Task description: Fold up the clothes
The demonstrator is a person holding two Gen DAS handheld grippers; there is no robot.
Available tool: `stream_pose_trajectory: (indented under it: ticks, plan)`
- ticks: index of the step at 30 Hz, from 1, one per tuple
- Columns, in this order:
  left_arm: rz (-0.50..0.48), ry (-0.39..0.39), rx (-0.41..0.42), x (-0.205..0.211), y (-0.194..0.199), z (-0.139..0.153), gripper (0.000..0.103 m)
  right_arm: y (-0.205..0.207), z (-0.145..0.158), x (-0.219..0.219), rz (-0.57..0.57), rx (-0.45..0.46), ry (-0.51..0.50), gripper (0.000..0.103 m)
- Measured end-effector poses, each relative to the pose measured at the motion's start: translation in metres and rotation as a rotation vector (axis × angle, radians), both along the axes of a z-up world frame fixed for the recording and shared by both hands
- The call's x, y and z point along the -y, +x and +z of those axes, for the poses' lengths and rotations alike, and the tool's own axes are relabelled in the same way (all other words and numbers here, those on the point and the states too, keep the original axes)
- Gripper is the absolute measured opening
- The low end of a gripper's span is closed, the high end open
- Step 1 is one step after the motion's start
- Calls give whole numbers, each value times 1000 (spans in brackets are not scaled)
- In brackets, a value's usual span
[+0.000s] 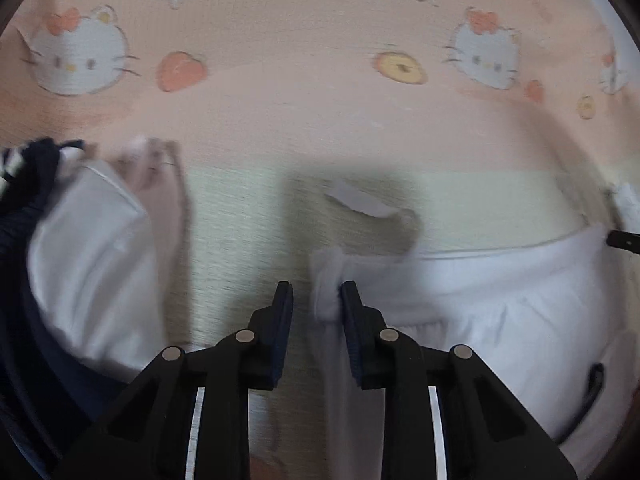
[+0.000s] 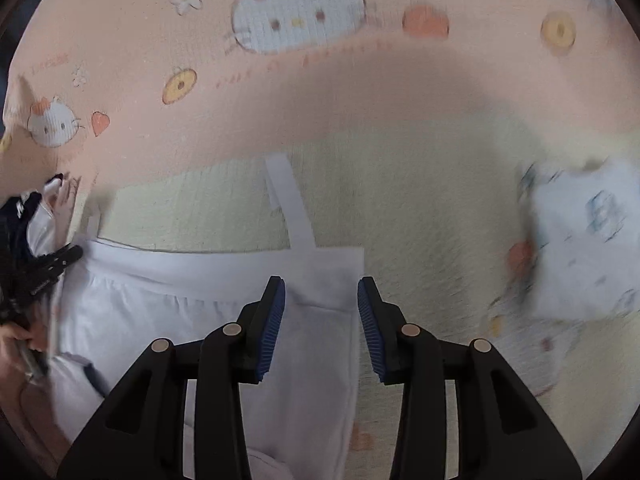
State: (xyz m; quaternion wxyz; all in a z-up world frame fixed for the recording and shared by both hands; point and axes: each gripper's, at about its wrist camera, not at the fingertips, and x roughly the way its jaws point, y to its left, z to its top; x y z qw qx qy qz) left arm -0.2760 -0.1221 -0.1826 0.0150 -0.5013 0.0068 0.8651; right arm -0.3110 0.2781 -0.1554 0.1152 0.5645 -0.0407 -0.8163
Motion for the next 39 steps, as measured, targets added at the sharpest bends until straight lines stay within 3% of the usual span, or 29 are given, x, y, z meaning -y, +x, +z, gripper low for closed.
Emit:
stream_pose_trajectory:
  ticks: [2,4,7,8,9,12,14,18,23,25,26,27,29,31,32,33,34,39]
  plan:
    - [22,-18,-7,6,1,1,26,-1,-6,4,11,3,69,39]
    - [33,30,-2,13,4,2,27,-5,-8,5,-7,-2,162,38]
    - [-29,158,15,9,5,7,33,4,12,9,-14,-72,171,39]
    - [-42,172,12,6,4,8,44,6,18,11,-11,-88,170,46]
    - [-51,177,13,3,3,7,47,6,16,14,12,-60,153,51]
    - [-58,146,40,-8,-3,-3,47,1,-4,17,45,18,136,51]
    - [-53,95,16,-13,-2,-6,45,0,-12,17,37,3,136,54]
    - [-32,-20,-7,-27,3,-7,30,-3,-18,27,46,-68,187,55]
    - [21,114,21,-6,-10,0,26,-13,-10,18,-9,-77,228,51]
    - [-6,186,49,-4,-7,0,32,-11,-5,7,-28,-64,149,51]
    - [-20,222,63,-3,-6,0,41,-10,-3,2,-33,-58,117,51]
    - [-35,232,72,-5,-6,-1,41,-9,-3,6,-12,-58,123,52]
    - [-65,170,78,-18,-9,-5,40,-7,-4,13,31,-56,135,54]
    - [-83,89,54,-32,-12,-7,21,-5,-5,21,73,-55,146,56]
    - [-87,58,45,-38,-13,-6,11,-4,-6,25,94,-54,152,41]
    - [-87,50,48,-42,-14,-3,10,-3,-6,28,116,-54,158,17]
    - [-86,49,49,-44,-15,0,9,-2,-6,33,137,-52,166,10]
    - [-105,64,4,-43,-1,35,9,6,13,52,201,-73,184,6]
